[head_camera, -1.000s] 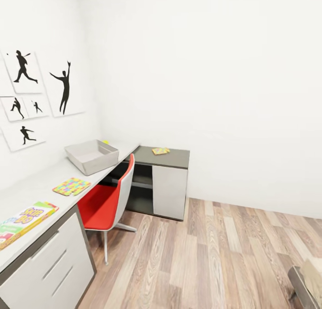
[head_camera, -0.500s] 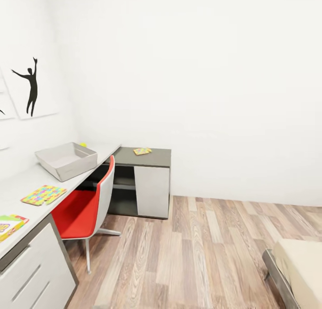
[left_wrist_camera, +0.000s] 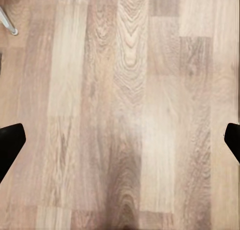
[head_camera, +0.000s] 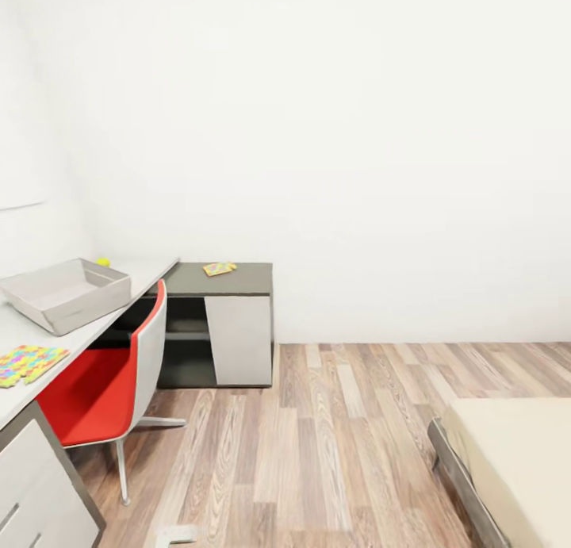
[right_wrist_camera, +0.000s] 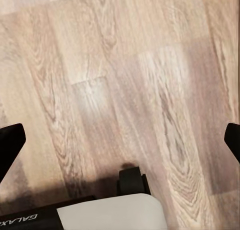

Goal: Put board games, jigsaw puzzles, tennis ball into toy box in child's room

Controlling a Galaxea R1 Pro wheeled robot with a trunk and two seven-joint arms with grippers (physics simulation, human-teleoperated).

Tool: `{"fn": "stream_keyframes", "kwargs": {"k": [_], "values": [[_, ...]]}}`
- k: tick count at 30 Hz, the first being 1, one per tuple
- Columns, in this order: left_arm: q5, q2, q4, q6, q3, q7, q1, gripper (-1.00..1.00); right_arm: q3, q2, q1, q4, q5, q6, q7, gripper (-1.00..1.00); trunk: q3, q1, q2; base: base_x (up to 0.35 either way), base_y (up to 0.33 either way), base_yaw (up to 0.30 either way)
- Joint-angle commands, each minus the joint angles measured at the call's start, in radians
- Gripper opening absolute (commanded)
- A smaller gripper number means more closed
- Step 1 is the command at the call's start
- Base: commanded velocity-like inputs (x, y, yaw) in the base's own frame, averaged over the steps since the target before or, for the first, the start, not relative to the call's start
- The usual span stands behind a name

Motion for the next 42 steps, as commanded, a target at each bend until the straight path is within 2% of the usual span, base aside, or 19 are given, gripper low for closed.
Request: {"fn": "stream_keyframes", "kwargs": {"k": [1,6,19,23,27,31,37,42], "values": [[0.001,0.0,-0.002,0.003,0.0,0.003,0.001,1.0,-0.001,0.001,0.0,-0.002,-0.011,0.004,0.002,1.0,-0.002,0.0,-0.001,0.0,0.0,-0.267],[0.0,-0.002,-0.002,0.003,-0.001,0.003,0.002,1.0,0.0,0.007,0.001,-0.002,-0.01,0.002,0.007,1.0,-0.004,0.0,-0.001,0.0,0.0,-0.17],[0.0,0.006,-0.002,0.0,0.0,0.003,0.002,1.0,0.001,0.016,0.01,-0.001,-0.007,-0.016,-0.012,1.0,-0.005,0.0,-0.001,0.0,0.0,-0.011],[0.0,0.006,-0.002,0.0,0.0,0.003,0.002,1.0,0.001,0.025,0.011,0.006,-0.007,-0.121,-0.043,1.0,-0.005,0.0,-0.001,0.0,0.0,0.0],[0.0,0.005,0.001,-0.001,0.0,0.003,0.002,1.0,0.001,0.038,0.01,0.012,-0.007,-0.313,-0.112,1.0,-0.005,0.0,-0.001,0.0,0.0,0.0],[0.0,0.005,0.016,-0.002,0.0,0.002,0.001,1.0,0.001,0.04,0.008,0.014,-0.005,-0.374,-0.135,1.0,-0.005,0.0,-0.001,0.0,0.0,0.0],[-0.001,0.0,0.02,-0.002,-0.001,0.002,0.001,1.0,0.001,0.043,0.007,0.014,-0.008,-0.379,-0.138,1.0,-0.005,0.0,-0.001,0.0,0.0,0.0],[0.0,0.002,0.021,-0.002,0.0,0.002,0.001,1.0,0.002,0.047,0.007,0.012,-0.006,-0.327,-0.132,1.0,-0.005,0.0,-0.001,0.0,0.0,0.0]]}}
